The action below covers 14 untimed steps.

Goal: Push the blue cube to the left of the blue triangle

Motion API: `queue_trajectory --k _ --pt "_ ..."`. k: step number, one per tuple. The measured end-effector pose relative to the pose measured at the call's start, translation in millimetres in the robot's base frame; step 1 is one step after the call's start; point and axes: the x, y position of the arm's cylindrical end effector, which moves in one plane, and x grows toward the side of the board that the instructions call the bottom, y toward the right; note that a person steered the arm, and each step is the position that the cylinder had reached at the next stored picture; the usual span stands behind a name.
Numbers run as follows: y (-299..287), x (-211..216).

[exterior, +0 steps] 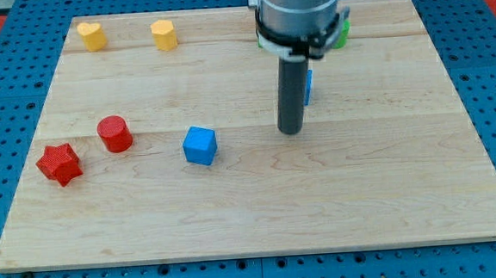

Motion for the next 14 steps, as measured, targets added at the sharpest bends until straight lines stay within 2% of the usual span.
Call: queue_trajectory --k 1,2,4,6,8,11,14 --pt "-24 34" --pt "-95 37" --pt "-119 10" --pt "-158 20" --pt "-152 -29" --pt "-116 -34" --pt "-114 -49"
